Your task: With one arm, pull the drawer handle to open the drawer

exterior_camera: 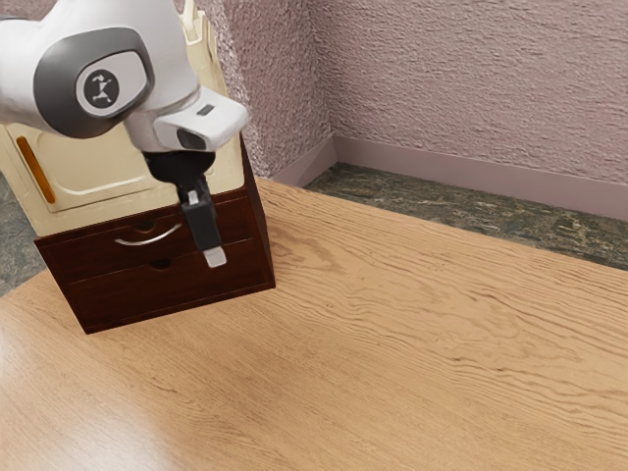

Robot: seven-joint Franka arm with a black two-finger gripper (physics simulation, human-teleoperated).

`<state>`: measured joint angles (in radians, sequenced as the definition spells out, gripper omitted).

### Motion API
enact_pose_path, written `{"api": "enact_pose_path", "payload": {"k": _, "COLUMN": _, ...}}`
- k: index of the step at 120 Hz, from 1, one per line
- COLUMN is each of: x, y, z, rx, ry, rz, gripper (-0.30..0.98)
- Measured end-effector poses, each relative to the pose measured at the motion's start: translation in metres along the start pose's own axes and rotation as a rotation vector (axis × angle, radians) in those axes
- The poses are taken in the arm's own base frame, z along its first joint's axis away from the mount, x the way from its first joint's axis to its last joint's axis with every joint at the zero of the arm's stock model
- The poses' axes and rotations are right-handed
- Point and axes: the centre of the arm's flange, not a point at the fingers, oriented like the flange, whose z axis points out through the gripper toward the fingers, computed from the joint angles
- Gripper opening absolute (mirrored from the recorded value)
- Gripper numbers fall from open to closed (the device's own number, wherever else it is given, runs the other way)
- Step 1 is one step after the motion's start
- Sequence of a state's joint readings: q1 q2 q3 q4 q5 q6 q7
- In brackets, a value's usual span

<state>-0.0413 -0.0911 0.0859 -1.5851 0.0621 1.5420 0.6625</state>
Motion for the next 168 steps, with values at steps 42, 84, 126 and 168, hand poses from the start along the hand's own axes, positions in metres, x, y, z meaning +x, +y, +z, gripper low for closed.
{"api": "enact_pose_path", "payload": {"k": 42, "x": -0.020, "y": -0.007, "z": -0.002, "rx": 0.048, "ry": 0.007, "rz": 0.124, "gripper": 0.69}}
{"api": "enact_pose_path", "payload": {"k": 84, "x": -0.049, "y": -0.033, "z": 0.038, "rx": 0.143, "ry": -0.013, "rz": 0.152, "gripper": 0.69}}
{"api": "enact_pose_path", "payload": {"k": 126, "x": -0.070, "y": -0.074, "z": 0.068, "rx": 0.169, "ry": -0.008, "rz": 0.065, "gripper": 0.46}}
{"api": "enact_pose_path", "payload": {"k": 168, "x": -0.083, "y": -0.108, "z": 0.081, "rx": 0.221, "ry": -0.011, "rz": 0.057, "gripper": 0.29}}
